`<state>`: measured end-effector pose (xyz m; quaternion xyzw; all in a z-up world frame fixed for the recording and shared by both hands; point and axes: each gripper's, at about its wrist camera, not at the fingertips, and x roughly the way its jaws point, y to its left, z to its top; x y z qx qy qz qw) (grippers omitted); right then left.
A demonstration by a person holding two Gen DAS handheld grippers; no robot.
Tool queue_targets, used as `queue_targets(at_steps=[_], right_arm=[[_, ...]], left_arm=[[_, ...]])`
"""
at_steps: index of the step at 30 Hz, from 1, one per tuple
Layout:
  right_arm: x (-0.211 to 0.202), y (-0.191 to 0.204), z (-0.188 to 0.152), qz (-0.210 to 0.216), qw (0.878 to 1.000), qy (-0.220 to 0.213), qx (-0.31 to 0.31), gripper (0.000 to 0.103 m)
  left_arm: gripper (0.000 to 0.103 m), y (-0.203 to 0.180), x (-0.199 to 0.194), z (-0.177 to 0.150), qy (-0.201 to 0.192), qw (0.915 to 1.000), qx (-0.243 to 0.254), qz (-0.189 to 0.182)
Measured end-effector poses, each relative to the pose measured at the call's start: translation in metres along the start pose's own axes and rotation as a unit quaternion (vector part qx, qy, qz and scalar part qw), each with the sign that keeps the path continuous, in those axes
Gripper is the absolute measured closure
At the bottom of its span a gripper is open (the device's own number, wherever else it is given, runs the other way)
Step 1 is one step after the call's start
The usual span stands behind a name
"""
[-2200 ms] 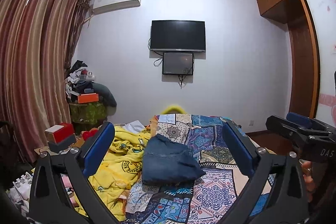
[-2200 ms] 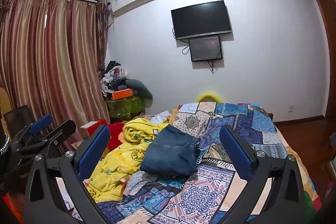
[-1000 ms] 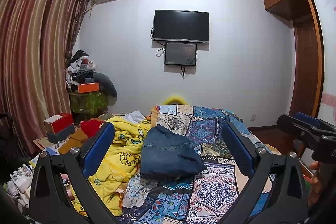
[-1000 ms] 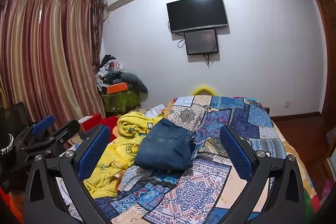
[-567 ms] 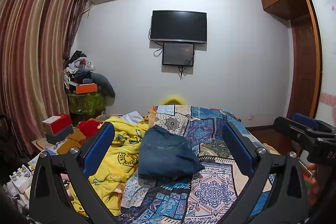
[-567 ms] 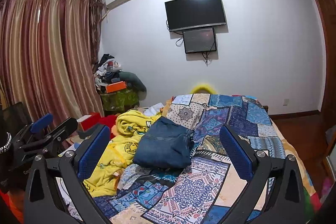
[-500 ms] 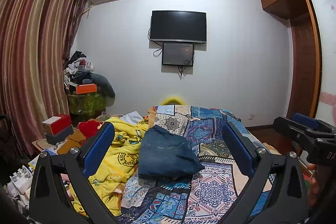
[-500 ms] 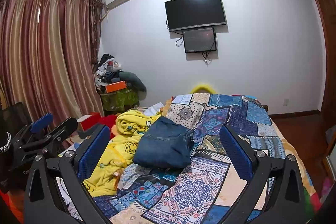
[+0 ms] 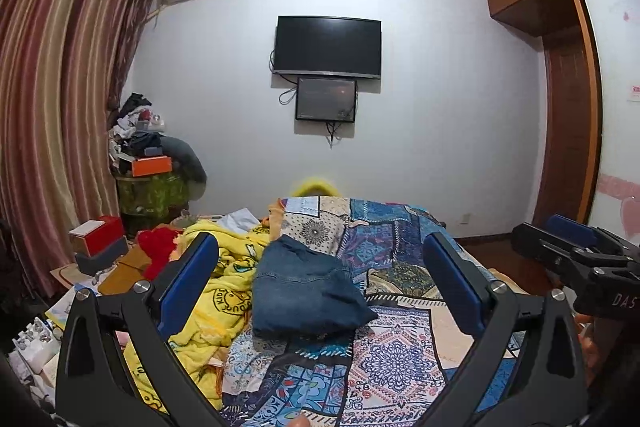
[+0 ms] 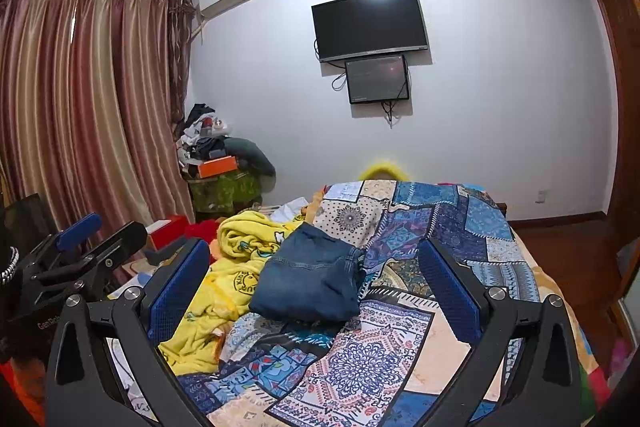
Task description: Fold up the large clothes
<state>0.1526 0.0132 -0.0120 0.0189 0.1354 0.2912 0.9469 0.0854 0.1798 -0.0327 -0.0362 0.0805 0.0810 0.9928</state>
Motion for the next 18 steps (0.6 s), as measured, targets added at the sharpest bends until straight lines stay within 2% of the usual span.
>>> queue_targets(at_steps=[18], right_arm=[[0.0022, -0.0009, 0.0004, -0.01, 1.0, 0.0, -0.003, 0.0]], left_arm=[[0.001, -0.0035, 0.0012, -0.0038, -0.002, 0.9999, 0.009, -0.014]])
